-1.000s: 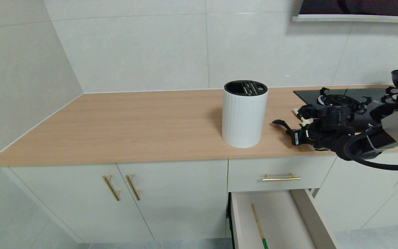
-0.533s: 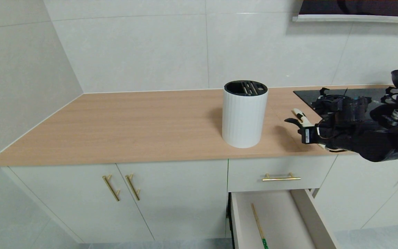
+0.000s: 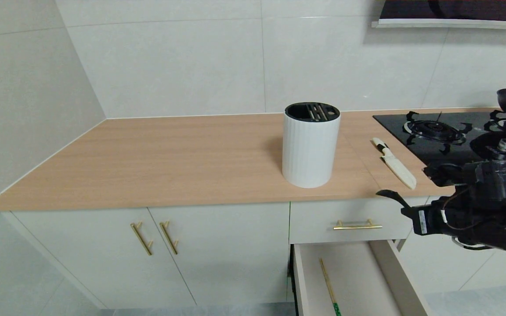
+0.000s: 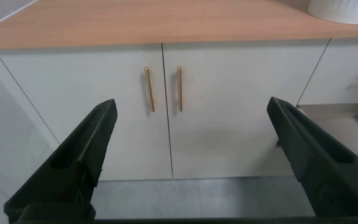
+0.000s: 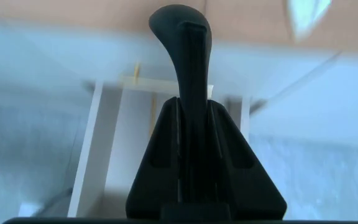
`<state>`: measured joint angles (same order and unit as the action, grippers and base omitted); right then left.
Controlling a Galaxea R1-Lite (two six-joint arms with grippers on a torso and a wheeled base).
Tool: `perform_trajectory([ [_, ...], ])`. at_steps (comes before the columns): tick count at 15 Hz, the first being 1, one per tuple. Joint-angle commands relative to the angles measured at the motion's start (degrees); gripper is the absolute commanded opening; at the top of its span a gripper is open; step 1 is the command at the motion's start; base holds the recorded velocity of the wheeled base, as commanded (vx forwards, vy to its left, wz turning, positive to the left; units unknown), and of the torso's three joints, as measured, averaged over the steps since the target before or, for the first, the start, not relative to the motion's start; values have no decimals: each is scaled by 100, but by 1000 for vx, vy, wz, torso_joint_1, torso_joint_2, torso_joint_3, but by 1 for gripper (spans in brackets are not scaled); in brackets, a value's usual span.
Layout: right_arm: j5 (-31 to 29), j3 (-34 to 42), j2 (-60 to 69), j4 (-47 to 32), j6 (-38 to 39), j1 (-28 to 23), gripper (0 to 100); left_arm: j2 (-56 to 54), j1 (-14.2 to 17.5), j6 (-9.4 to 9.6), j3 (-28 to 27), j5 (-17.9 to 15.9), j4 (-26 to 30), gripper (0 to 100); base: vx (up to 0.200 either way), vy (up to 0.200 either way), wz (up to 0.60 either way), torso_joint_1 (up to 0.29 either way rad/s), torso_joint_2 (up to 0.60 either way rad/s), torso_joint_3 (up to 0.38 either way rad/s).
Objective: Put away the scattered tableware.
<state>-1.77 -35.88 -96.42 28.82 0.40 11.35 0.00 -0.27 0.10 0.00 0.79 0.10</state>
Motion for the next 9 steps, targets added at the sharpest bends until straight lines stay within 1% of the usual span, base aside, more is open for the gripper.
perform_trajectory([
  [1, 1, 380, 387, 1, -14, 113, 0, 0, 0, -1, 0, 0, -1, 100, 0, 0, 0, 0, 0, 0],
  [5, 1, 617, 395, 1, -58, 210, 0, 0, 0, -1, 0, 0, -1, 100, 0, 0, 0, 0, 0, 0],
  [9, 1, 626, 343, 27, -58, 210, 0, 0, 0, -1, 0, 0, -1, 100, 0, 0, 0, 0, 0, 0],
])
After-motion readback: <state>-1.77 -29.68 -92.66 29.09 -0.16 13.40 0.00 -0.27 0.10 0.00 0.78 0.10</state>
